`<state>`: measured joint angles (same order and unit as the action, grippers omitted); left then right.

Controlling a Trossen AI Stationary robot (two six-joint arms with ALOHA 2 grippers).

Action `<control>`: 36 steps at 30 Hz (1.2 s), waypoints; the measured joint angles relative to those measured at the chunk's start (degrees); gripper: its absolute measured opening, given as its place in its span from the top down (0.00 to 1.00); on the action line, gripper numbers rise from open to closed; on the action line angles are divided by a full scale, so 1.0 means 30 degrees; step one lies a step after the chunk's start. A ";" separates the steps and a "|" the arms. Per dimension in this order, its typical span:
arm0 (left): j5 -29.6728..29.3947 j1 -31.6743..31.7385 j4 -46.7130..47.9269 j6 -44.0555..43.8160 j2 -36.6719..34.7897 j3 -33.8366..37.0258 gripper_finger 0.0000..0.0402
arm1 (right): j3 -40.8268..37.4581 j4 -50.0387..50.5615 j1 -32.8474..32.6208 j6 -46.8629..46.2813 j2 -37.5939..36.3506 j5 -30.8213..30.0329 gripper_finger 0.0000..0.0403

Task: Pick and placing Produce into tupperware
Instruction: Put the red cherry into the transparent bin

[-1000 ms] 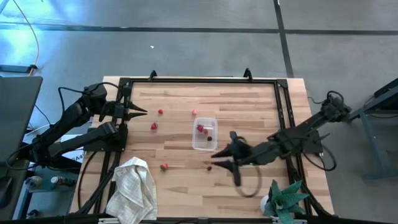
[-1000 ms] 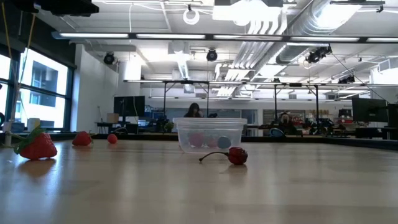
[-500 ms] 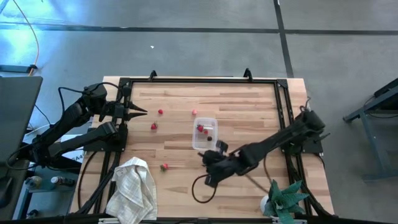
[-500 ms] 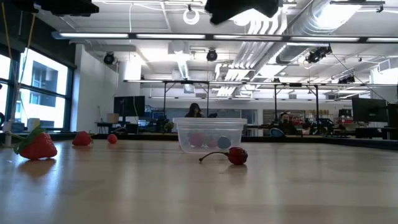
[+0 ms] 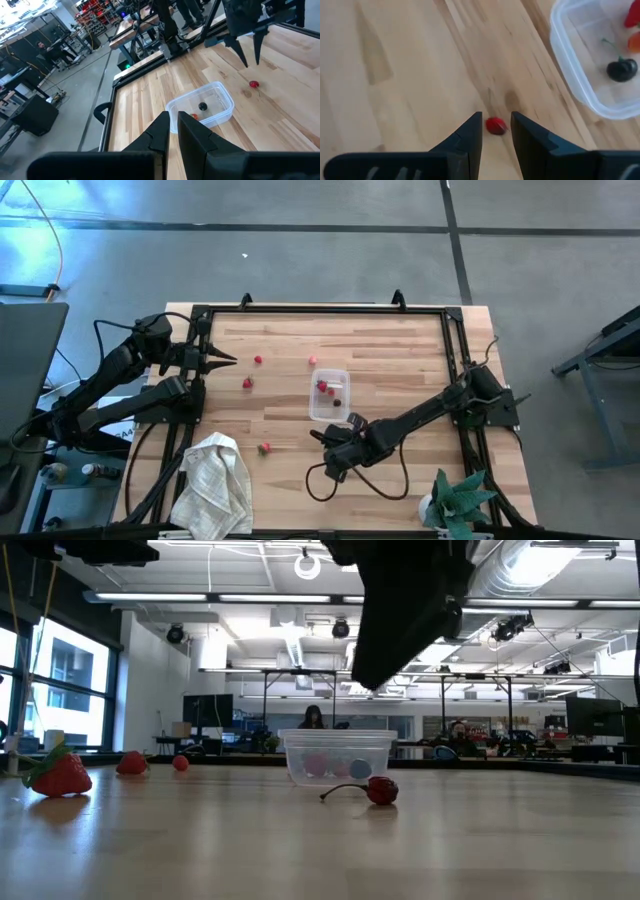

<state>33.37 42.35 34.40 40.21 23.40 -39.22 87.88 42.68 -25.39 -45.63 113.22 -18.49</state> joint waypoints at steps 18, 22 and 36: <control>0.0005 0.0004 0.0000 0.0000 -0.0006 -0.0002 0.93 | -0.3106 -0.3152 0.0085 0.1155 0.0148 0.1535 0.77; 0.0003 0.0003 0.0006 0.0000 -0.0002 -0.0002 0.93 | -0.3783 -0.3469 0.0255 0.1470 0.0148 0.1962 0.76; 0.0005 -0.0002 -0.0002 0.0000 0.0000 -0.0002 0.93 | -0.4014 -0.3952 0.0587 0.2424 0.0148 0.2269 0.62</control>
<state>33.39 42.35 34.39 40.21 23.40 -39.22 75.83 30.82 -23.63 -38.35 113.67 -11.69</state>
